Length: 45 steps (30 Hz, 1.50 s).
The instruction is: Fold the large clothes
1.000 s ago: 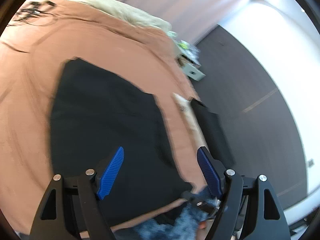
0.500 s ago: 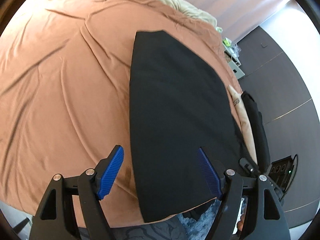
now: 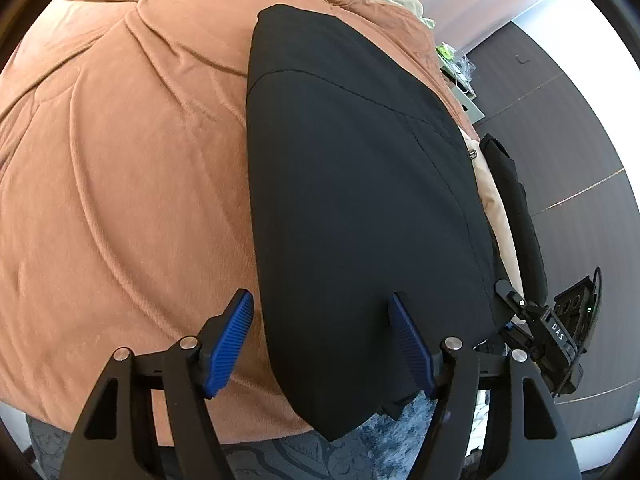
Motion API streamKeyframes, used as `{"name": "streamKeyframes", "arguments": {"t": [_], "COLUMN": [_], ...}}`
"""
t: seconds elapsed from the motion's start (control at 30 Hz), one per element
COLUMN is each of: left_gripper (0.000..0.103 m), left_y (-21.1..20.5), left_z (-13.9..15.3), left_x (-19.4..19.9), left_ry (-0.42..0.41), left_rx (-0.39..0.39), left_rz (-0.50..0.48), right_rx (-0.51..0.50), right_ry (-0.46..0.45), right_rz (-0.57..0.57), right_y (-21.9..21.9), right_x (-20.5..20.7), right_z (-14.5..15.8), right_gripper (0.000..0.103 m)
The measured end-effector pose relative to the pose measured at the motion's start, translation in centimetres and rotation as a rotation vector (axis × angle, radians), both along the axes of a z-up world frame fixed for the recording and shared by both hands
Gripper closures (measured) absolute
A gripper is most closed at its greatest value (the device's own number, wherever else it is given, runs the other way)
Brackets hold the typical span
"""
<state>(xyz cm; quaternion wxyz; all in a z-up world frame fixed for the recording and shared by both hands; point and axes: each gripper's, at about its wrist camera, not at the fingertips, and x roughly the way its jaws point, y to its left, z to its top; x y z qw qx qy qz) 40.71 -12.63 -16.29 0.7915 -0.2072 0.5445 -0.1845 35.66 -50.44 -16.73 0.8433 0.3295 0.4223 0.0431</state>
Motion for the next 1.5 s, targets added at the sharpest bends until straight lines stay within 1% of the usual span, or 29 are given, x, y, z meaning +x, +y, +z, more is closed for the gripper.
{"name": "streamKeyframes", "arguments": {"t": [0.03,0.13,0.2,0.27,0.3,0.37,0.4,0.47,0.53,0.7,0.77,0.9,1.03,1.1,1.13,1.17,1.2,1.23,1.27,1.3,1.33,1.37,1.4,1.43,1.5], "left_gripper": [0.036,0.04,0.047,0.062,0.067,0.075,0.076,0.079,0.081,0.081,0.081,0.081,0.079,0.077,0.076,0.074,0.073,0.072,0.067,0.063,0.053,0.046,0.035,0.028,0.028], "left_y": [0.0,-0.2,-0.6,-0.6,-0.7,-0.4,-0.4,-0.9,-0.3,1.4,2.5,4.1,4.7,4.8,5.0,5.2,5.3,5.9,6.0,6.3,6.5,6.7,7.1,7.4,7.7], "left_z": [-0.1,-0.1,0.0,0.3,0.5,1.0,1.1,1.6,2.0,2.9,3.1,3.1,2.9,2.7,2.6,2.4,2.3,2.2,2.1,2.2,2.3,2.5,2.8,3.1,3.4], "left_x": [-0.1,-0.2,-0.4,-0.7,-0.7,-0.9,-1.0,-0.6,-0.8,-1.6,-2.6,-4.4,-5.3,-5.2,-5.1,-4.8,-4.6,-4.5,-4.3,-3.9,-3.7,-3.5,-3.2,-2.8,-1.7], "left_ry": [0.001,-0.004,-0.018,-0.041,-0.049,-0.07,-0.077,-0.091,-0.097,-0.108,-0.102,-0.089,-0.077,-0.072,-0.064,-0.05,-0.034,-0.024,-0.017,-0.018,-0.028,-0.041,-0.054,-0.068,-0.081], "left_rx": [-0.003,0.0,0.016,0.047,0.054,0.057,0.058,0.065,0.069,0.079,0.091,0.088,0.081,0.065,0.049,0.037,0.034,0.033,0.034,0.034,0.033,0.029,0.026,0.023,0.011], "left_rz": [0.001,-0.001,-0.01,-0.036,-0.041,-0.046,-0.048,-0.051,-0.052,-0.057,-0.059,-0.068,-0.079,-0.082,-0.08,-0.074,-0.07,-0.068,-0.064,-0.056,-0.045,-0.034,-0.019,0.0,0.014], "right_rx": [0.0,0.032,0.041,0.059,0.075,0.127,0.143,0.136,0.132,0.136,0.125,0.131,0.114,0.088,0.072,0.06,0.058,0.059,0.061,0.064,0.067,0.067,0.067,0.069,0.075], "right_ry": [0.003,0.047,0.061,0.064,0.065,0.066,0.061,0.051,0.048,0.043,0.05,0.056,0.057,0.061,0.068,0.078,0.085,0.086,0.078,0.066,0.058,0.053,0.051,0.048,0.043], "right_rz": [-0.009,0.008,0.002,0.021,0.033,0.064,0.075,0.087,0.099,0.166,0.206,0.279,0.332,0.347,0.344,0.336,0.325,0.303,0.286,0.272,0.26,0.252,0.248,0.242,0.237], "right_y": [-0.2,-0.6,-0.9,-0.7,-0.5,-0.2,0.0,0.5,1.3,3.7,5.0,7.0,8.2,8.3,8.2,8.0,7.8,7.1,6.5,5.9,5.4,5.2,4.9,4.6,4.2], "right_x": [0.0,1.0,1.5,2.0,2.0,2.1,2.1,1.8,1.5,0.2,-0.6,-2.4,-3.7,-3.8,-3.6,-3.3,-2.8,-2.5,-2.3,-1.9,-1.5,-1.2,-0.9,-0.2,0.9], "right_z": [0.0,-1.3,-2.2,-2.7,-2.8,-3.1,-3.0,-2.5,-2.0,-1.1,-1.0,-1.0,-0.9,-0.8,-0.8,-0.8,-0.7,-0.6,-0.4,-0.2,-0.1,0.1,0.2,0.3,0.4], "right_gripper": [0.039,0.037,0.035,0.037,0.04,0.066,0.07,0.076,0.078,0.079,0.079,0.079,0.079,0.073,0.069,0.059,0.051,0.038,0.029,0.025,0.021,0.021,0.021,0.021,0.021]}}
